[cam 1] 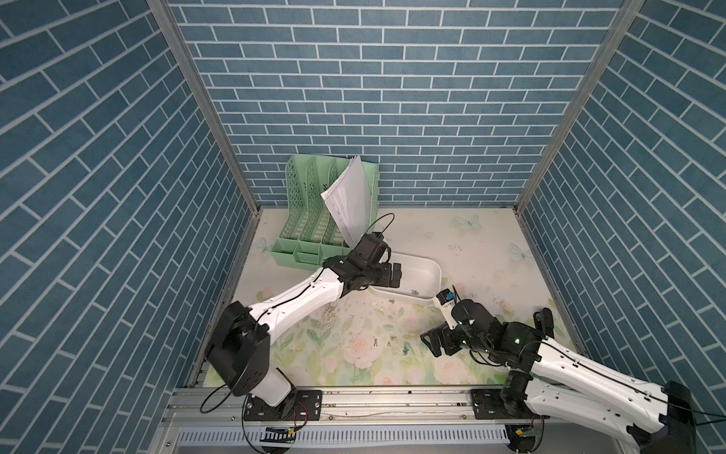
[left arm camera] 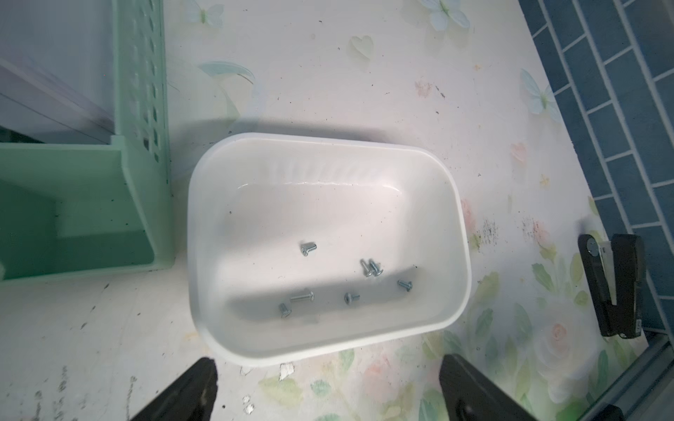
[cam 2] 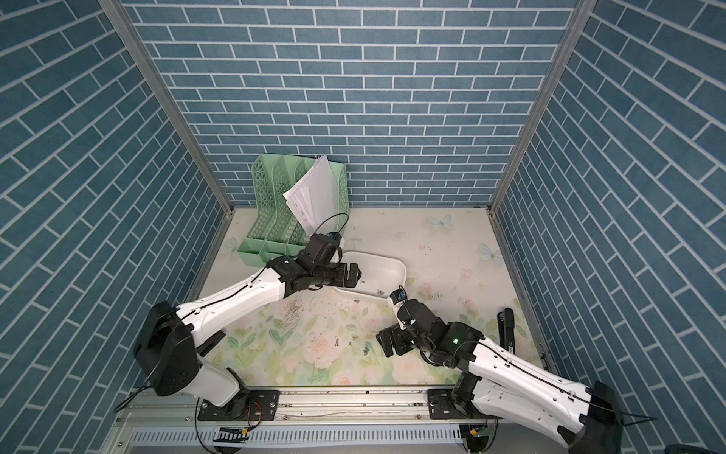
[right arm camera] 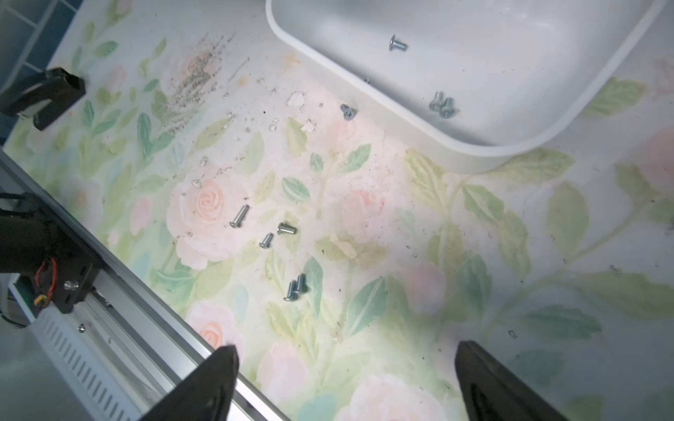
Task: Put the screws on the desktop into the storage box
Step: Pick up the screw from the center of the board.
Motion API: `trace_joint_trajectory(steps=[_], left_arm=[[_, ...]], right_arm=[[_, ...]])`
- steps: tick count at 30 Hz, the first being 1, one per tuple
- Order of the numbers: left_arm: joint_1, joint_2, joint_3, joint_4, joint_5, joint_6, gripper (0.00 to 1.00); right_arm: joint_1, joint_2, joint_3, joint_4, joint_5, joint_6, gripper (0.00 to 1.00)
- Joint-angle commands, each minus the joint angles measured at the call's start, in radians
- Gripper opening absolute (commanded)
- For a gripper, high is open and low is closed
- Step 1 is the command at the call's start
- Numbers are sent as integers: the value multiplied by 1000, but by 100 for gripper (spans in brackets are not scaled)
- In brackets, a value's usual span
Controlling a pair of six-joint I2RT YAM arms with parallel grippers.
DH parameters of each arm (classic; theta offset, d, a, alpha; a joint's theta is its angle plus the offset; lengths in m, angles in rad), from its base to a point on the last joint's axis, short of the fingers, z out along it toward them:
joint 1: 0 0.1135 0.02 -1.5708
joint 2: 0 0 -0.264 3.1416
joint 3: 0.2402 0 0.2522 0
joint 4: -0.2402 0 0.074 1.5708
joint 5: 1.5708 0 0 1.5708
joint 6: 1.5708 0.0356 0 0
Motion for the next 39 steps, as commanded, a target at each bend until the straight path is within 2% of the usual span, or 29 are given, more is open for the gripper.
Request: trace_joint_trajectory(steps=[1,11,20,31,39], left_arm=[[11,-90,-66,-78,-26,15,100],[73,-387,-335,-174,-40,0,100],[117,-546,-459,-218,-43,-16,100],[125,-561,-469,-194,-9,5,100],[124,-561,-472,-188,-5,5,100]], right_arm=[[48,52,21,4,74,39,94],[184,302,79,114,140,53,80],[198,506,177,182,133,-25,66],[199,673,232,252,109,-65,49],[194,740,246,239,121,-110,44]])
